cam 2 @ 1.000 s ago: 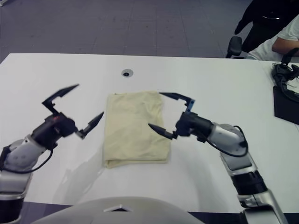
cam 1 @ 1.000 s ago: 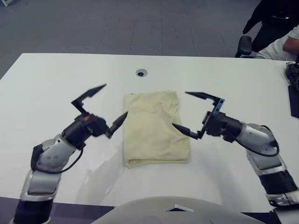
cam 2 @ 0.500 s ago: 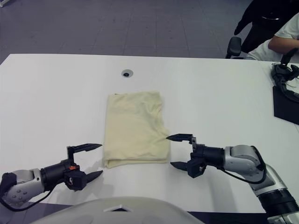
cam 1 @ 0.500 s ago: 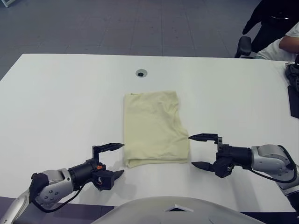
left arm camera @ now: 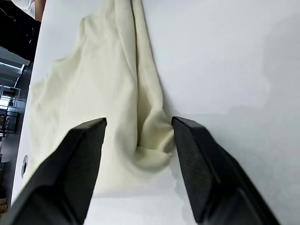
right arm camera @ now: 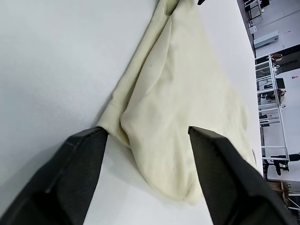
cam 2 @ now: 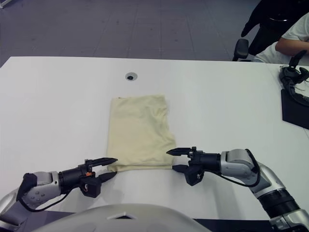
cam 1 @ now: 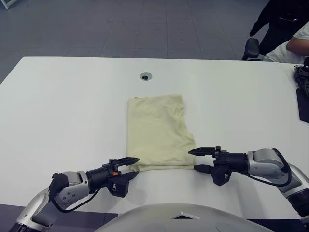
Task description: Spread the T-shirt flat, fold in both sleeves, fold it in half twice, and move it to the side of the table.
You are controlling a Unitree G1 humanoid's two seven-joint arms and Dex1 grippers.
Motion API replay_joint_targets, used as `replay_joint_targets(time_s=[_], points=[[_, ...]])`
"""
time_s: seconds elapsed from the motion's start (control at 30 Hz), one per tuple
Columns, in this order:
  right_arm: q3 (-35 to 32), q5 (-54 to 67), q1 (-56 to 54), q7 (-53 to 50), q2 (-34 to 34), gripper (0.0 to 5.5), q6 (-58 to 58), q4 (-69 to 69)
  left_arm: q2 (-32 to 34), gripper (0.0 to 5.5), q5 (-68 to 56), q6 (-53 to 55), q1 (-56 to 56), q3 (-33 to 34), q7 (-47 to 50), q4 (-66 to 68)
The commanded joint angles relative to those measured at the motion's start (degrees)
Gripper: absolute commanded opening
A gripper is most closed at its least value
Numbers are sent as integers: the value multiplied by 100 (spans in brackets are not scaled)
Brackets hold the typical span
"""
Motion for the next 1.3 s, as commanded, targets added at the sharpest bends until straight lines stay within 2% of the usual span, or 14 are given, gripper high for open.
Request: replay_joint_targets(time_s=[0.03, 0.33, 0.47, 0.53, 0.63, 0.9, 1.17, 1.3], points=[[302, -227, 52, 180, -61, 226, 101, 136, 233, 167, 69, 130, 125, -32, -202, 94], [633, -220, -113, 189, 9, 70, 160, 229, 254, 7, 135, 61, -191, -23, -12, 609], [755, -212, -176, 204, 0, 2, 182, 302, 243, 0, 15, 59, -233, 43, 44, 603], [790, -179, -181, 204, -17, 1, 204, 326, 253, 0, -193, 100, -139, 55, -12, 467], [822, -166, -194, 183, -2, 0, 225, 362, 281, 60, -421, 209, 58, 19, -123, 333], [885, -140, -176, 127, 26, 0, 298, 358, 413, 178, -977, 365, 294, 277, -321, -68], [880, -163, -139, 94, 25, 0, 376, 334, 407, 304, -750, 172, 110, 545, -139, 262], [884, -181, -145, 87, 28, 0, 388, 329, 318, 373, -219, -51, -170, 485, 162, 613]])
